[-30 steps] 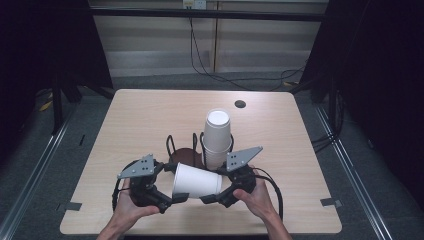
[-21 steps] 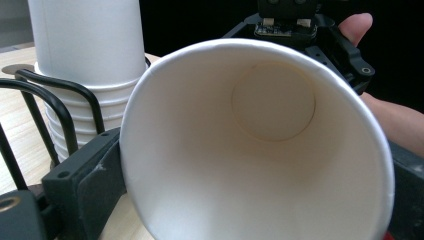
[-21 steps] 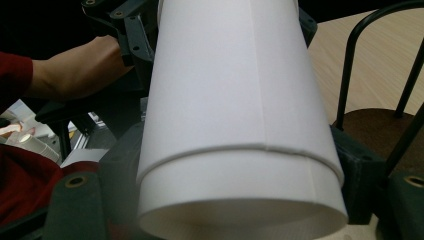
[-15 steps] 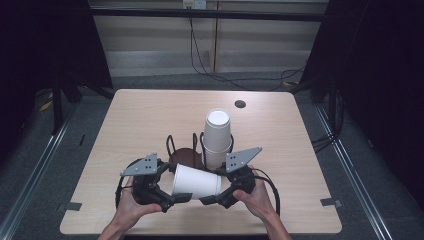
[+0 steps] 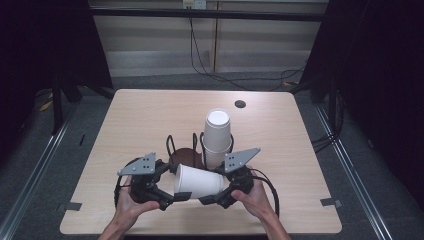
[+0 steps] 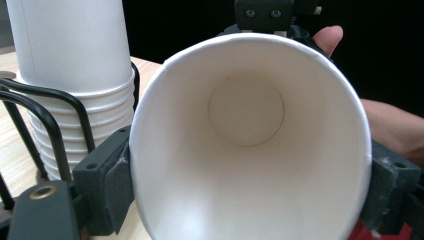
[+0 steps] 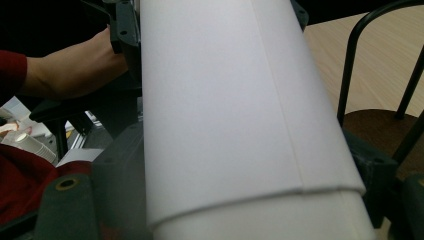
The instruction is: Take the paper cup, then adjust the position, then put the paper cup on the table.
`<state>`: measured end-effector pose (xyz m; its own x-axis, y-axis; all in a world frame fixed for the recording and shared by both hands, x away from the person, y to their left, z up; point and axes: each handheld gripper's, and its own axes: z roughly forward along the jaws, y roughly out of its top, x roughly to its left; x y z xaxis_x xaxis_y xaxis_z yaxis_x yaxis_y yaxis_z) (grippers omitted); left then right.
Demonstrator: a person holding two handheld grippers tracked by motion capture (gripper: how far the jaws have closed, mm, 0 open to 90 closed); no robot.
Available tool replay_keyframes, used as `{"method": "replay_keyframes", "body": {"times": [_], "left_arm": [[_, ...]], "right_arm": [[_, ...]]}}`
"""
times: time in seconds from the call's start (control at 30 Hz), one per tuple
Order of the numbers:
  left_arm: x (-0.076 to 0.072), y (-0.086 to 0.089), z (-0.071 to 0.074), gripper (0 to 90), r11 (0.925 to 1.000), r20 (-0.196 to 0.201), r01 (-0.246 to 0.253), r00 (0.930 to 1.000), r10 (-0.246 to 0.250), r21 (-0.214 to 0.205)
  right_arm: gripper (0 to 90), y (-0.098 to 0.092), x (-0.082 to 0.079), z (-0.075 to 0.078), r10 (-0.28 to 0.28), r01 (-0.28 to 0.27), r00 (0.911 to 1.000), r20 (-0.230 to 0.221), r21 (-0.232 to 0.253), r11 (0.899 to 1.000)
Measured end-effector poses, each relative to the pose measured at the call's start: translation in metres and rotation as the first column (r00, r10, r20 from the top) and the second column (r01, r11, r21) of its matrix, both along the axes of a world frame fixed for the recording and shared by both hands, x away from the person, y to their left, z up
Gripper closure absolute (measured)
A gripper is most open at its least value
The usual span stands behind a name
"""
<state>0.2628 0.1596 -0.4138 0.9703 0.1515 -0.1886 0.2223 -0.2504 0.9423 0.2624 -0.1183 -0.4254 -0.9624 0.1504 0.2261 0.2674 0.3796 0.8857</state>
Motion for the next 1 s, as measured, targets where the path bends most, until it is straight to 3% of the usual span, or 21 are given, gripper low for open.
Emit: {"method": "replay_keyframes", "body": {"times": [0.2,0.7,1.0], "left_arm": [[-0.002,0.001,0.004,14.4,0.9997,0.016,-0.016,0.9998,0.016,0.018],[0.002,0.019,0.008,14.3,0.9959,-0.008,-0.079,0.9968,0.079,0.045],[0.004,0.034,0.011,14.2,0.9892,-0.013,-0.111,0.9935,0.113,0.096]], "right_arm": [[17.3,0.001,-0.002,0.001,-0.022,0.022,0.9994,0.025,0.007,1.0],[14.0,-0.012,-0.006,-0.001,-0.112,0.112,0.9929,0.04,0.01,0.994],[14.1,-0.02,-0.007,-0.002,-0.183,0.183,0.9815,0.056,0.004,0.983]]}}
